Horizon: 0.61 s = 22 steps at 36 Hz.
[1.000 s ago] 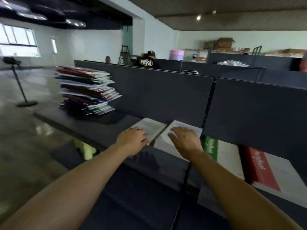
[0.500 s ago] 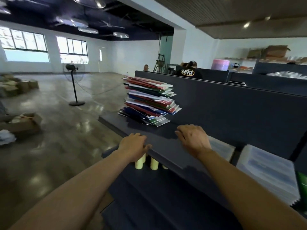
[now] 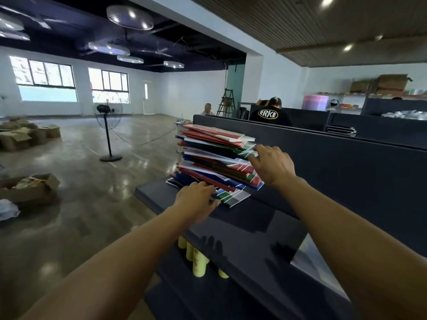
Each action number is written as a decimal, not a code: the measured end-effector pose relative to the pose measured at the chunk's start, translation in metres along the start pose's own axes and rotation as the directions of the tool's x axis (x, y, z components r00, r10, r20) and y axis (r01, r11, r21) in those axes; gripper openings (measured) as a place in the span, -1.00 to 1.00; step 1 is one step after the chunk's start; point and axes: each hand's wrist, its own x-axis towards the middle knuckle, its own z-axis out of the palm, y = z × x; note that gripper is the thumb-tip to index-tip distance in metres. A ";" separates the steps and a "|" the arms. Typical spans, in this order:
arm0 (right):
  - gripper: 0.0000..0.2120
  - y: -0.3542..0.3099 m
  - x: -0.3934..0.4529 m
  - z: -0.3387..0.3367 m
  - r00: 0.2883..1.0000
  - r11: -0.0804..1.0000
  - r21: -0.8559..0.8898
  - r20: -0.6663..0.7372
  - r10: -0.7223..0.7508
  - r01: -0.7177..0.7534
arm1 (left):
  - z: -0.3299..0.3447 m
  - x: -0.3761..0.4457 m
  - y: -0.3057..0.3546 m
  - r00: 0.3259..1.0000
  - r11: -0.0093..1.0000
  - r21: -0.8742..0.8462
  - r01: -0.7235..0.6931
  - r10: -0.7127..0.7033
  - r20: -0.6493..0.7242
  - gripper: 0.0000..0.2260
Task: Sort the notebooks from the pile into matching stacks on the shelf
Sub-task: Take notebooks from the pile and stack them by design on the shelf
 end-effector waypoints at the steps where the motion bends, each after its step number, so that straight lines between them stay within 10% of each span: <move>1: -0.60 -0.002 0.008 0.002 1.000 1.000 -0.007 0.013 -0.003 0.003 | 0.000 0.007 -0.001 1.000 1.000 0.004 -0.004 0.004 -0.007 -0.66; 22: -0.53 -0.063 0.120 0.036 0.993 0.997 -0.023 0.087 0.078 -0.076 | 0.018 0.089 -0.048 0.977 0.967 -0.141 -0.212 0.213 -0.005 -0.79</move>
